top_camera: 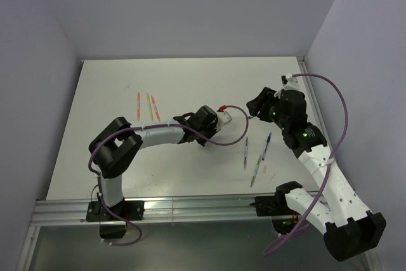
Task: Insert the pens into the pen caps
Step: Pick up the pen cap from the center of the board.
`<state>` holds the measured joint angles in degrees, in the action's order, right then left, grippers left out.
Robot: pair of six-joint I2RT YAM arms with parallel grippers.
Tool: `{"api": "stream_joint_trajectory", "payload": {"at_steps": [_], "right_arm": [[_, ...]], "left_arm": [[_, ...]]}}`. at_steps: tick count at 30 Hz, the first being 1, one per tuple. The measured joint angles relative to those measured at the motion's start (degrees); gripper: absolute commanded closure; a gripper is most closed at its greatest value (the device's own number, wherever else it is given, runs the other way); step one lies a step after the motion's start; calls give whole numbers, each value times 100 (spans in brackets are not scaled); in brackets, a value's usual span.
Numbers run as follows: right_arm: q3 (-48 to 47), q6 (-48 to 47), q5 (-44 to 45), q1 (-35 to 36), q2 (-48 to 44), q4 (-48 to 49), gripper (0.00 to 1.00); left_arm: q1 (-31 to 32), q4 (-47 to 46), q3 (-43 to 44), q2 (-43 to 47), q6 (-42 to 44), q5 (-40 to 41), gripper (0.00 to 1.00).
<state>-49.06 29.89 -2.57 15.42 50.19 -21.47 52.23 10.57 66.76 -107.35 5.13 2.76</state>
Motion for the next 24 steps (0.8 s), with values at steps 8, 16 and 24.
{"api": "stream_joint_trajectory", "payload": {"at_steps": [8,16,24], "right_arm": [[-11,-321,-173,-9,31,109,38],[-553,-1207,-994,201,1449,260,43],[-1038,-2463,-411,1596,3311,-33,46]], "left_arm": [[-208,-48,-122,1182,-994,570,62],[-291,535,278,1808,-2865,1539,59],[-957,1344,-144,2898,-4197,1596,53]]}}
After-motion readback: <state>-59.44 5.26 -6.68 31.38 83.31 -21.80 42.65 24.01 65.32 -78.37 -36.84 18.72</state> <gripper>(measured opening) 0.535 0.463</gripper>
